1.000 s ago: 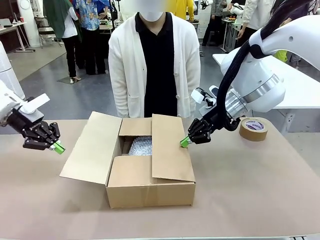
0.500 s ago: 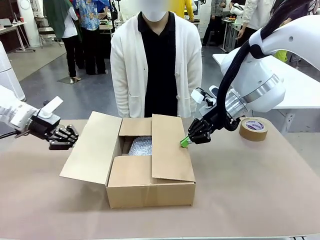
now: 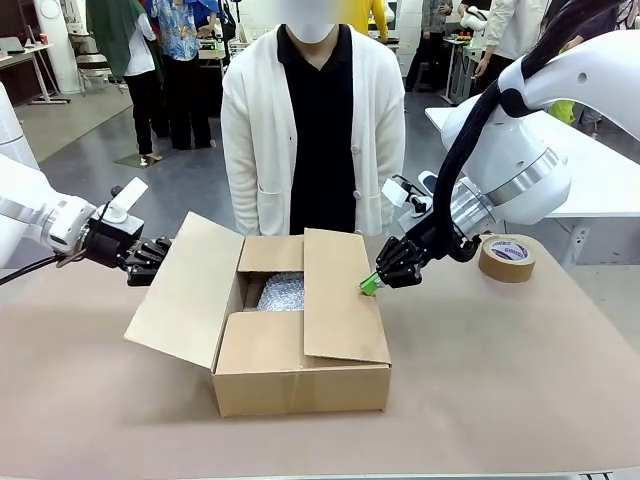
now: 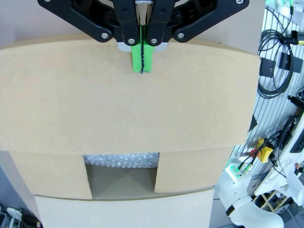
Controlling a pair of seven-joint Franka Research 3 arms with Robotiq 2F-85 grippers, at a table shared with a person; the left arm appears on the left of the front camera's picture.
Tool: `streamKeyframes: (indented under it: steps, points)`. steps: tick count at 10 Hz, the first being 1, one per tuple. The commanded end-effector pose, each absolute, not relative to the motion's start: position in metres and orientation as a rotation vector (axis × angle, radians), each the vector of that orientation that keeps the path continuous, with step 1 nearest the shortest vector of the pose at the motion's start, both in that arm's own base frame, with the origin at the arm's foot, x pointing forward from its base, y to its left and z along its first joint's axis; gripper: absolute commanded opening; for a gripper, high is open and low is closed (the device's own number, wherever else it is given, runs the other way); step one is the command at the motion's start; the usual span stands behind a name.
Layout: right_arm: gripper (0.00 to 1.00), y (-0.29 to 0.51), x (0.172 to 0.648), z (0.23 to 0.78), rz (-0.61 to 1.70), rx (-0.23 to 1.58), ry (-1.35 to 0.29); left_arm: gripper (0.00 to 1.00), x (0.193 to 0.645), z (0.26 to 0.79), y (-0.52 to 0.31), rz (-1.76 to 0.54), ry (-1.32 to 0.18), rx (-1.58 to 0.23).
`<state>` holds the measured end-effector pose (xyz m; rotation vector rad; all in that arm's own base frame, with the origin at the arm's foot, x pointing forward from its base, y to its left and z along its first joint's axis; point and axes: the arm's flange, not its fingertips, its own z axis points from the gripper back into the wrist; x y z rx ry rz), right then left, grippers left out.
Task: Wrap the clocks to prevent damage.
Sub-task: Push the left (or right) flap of the Package Box to close it.
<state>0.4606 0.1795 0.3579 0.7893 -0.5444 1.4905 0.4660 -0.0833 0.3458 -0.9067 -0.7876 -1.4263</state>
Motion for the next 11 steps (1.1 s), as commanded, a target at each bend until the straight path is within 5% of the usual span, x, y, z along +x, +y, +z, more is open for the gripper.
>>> streamKeyframes:
  steps: [1, 5, 11]
  points:
    - [0.01, 0.181, 0.459, 0.352, 1.474, 0.794, -0.543, 0.00, 0.467, 0.357, -0.100, -1.422, -0.831, -0.972]
    - [0.01, 0.181, 0.459, 0.352, 1.474, 0.794, -0.543, 0.00, 0.474, 0.373, -0.144, -1.464, -0.832, -0.993]
    - [0.01, 0.181, 0.459, 0.352, 1.474, 0.794, -0.543, 0.00, 0.496, 0.320, -0.169, -1.430, -0.676, -0.964]
